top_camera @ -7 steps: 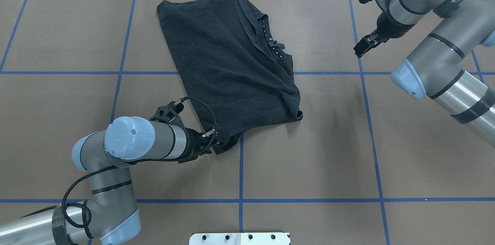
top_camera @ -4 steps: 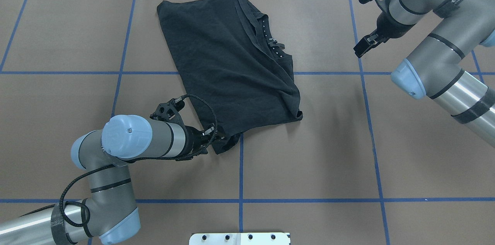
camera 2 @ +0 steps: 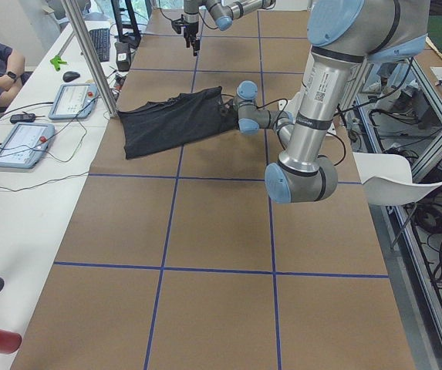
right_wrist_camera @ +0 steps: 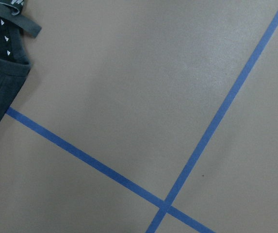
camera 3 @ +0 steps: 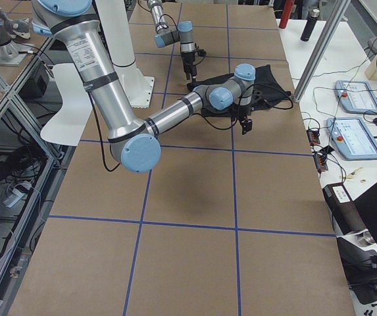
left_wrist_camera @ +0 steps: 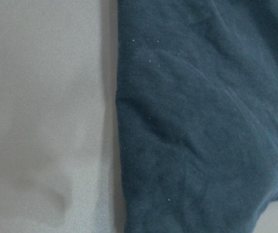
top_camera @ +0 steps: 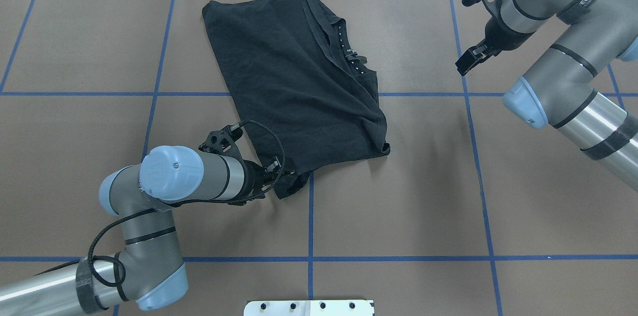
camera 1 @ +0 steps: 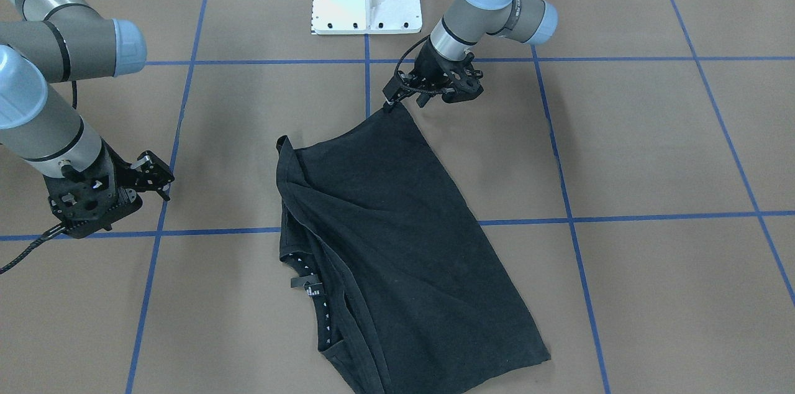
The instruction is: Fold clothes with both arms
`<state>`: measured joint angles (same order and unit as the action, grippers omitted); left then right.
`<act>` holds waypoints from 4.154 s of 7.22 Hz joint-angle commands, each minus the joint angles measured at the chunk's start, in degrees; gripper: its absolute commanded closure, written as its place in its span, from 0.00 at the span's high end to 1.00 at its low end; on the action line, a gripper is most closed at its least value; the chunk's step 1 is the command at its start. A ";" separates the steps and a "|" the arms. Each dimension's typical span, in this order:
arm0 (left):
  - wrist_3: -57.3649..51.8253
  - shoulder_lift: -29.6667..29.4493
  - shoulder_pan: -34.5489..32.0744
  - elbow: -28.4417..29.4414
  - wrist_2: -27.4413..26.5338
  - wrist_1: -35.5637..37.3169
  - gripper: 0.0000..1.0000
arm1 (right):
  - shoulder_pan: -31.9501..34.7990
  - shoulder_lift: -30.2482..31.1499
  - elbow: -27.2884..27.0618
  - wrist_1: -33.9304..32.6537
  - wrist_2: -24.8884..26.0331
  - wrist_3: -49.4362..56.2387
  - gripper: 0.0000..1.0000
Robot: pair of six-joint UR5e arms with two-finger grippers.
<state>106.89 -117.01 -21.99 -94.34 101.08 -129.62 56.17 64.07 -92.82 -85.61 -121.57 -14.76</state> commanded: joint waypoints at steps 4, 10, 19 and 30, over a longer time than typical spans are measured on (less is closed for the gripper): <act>-0.37 -2.17 -0.95 2.59 -0.97 -0.02 0.31 | 0.00 0.00 0.01 0.09 0.01 0.00 0.99; -7.56 2.38 -1.13 -2.92 4.87 0.59 0.00 | 0.00 0.09 -0.16 0.09 0.01 -0.09 0.99; -17.86 18.14 -0.95 -15.61 6.59 0.77 0.00 | -32.40 -3.06 -12.92 0.61 21.06 -72.87 0.99; -17.60 17.61 -0.78 -15.61 6.33 0.68 0.00 | -34.63 -12.05 -0.52 0.70 28.49 -79.28 0.78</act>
<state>89.30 -99.39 -22.74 -109.95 107.40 -128.90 21.46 51.63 -93.36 -84.92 -93.11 -95.03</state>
